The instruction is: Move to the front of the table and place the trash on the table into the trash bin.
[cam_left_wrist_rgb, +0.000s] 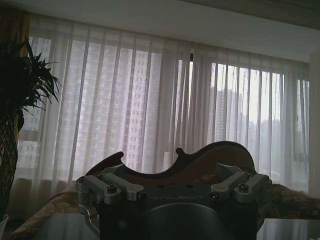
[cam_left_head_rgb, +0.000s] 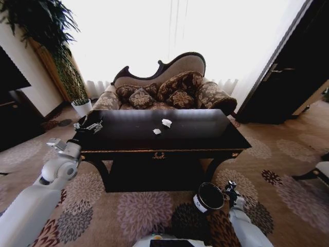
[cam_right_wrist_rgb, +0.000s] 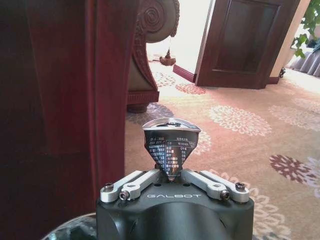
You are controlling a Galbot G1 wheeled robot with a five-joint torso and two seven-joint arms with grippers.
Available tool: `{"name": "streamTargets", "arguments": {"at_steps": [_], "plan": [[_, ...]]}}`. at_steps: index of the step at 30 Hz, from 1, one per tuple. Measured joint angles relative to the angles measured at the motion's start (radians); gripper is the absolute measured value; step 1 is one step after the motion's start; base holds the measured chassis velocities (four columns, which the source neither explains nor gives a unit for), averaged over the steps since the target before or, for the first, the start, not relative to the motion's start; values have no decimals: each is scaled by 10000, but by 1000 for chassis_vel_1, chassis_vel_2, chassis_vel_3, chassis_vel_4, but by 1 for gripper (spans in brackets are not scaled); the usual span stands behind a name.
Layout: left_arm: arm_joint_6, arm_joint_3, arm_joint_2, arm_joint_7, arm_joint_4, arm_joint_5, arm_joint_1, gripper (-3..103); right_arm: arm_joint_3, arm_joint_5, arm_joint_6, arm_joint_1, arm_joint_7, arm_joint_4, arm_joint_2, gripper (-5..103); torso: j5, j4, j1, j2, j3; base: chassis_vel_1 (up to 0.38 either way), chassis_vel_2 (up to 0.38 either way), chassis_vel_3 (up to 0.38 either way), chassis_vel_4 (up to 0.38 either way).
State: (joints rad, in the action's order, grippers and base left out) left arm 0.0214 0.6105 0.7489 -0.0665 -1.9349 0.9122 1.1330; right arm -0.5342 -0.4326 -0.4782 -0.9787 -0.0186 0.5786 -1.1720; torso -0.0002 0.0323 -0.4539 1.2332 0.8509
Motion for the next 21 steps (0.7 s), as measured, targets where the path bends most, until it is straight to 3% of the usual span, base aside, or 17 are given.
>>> {"name": "streamTargets", "arguments": {"at_steps": [6, 8, 11, 15, 17, 21], "plan": [[0, 0, 0, 0, 0, -1, 0, 100, -7, -6, 14, -273, 113, 288, -191, -1, -2, 4, -1, -1, 0, 0, 0, 0, 0], [0, 0, 0, 0, 0, 0, 0, 100, -8, -41, 60, -470, 170, 575, -331, 9, 0, 2, 0, -1, 0, 0, 0, 0, 0], [0, 0, 0, 0, 0, -1, 0, 100, -9, -59, 104, -665, 215, 842, -495, 15, 0, 2, 0, 0, 0, 0, 0, 0, 0], [0, 0, -1, 0, 0, 0, 0, 100, -9, 10, 111, -815, 251, 1068, -672, 37, -1, 2, 0, 0, 0, 0, 0, 0, 0], [0, 0, 0, 0, 0, 0, 0, 100, -9, 22, 119, -838, 252, 1112, -694, 37, 0, 2, 0, 0, 0, 0, 0, 0, 0], [0, 0, 0, 0, 0, 0, 1, 100, -26, 57, 144, -901, 253, 1207, -724, 53, -1, 3, 0, 0, 0, 0, 0, 0, 0]]}}
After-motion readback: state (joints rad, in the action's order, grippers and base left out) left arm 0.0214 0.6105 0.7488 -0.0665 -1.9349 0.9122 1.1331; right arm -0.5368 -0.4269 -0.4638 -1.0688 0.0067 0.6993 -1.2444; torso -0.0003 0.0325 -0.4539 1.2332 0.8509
